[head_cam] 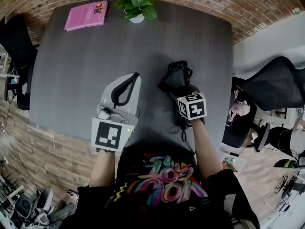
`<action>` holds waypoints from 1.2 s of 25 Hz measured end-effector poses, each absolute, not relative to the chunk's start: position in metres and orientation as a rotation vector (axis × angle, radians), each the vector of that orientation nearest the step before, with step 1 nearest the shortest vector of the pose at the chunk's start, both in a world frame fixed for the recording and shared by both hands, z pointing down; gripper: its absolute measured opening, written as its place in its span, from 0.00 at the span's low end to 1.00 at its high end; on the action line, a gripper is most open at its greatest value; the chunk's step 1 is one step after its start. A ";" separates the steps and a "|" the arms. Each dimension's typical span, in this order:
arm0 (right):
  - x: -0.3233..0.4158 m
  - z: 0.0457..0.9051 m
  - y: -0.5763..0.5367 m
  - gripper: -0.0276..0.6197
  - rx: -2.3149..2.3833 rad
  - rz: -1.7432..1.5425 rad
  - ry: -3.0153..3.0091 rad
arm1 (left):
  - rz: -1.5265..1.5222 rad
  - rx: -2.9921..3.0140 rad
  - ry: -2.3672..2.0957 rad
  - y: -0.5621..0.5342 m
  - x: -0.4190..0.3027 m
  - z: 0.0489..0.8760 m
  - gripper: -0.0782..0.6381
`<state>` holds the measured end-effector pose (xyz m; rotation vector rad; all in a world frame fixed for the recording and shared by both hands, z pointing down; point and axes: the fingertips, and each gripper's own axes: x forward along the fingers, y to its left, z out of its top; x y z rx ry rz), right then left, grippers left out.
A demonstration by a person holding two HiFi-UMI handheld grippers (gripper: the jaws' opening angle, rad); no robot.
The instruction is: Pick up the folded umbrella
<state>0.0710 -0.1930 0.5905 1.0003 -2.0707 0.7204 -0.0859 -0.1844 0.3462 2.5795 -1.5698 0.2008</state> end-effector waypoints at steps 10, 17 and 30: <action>0.064 0.550 -0.188 0.45 1.051 0.686 -2.174 | 0.184 2.609 -1.583 -0.177 -0.085 0.334 0.11; 0.071 0.509 -0.179 0.45 1.120 0.646 -2.267 | 0.179 2.657 -1.568 -0.165 -0.074 0.322 0.11; 0.099 0.419 -0.154 0.45 1.268 0.519 -2.441 | 0.191 2.753 -1.453 -0.152 -0.039 0.312 0.11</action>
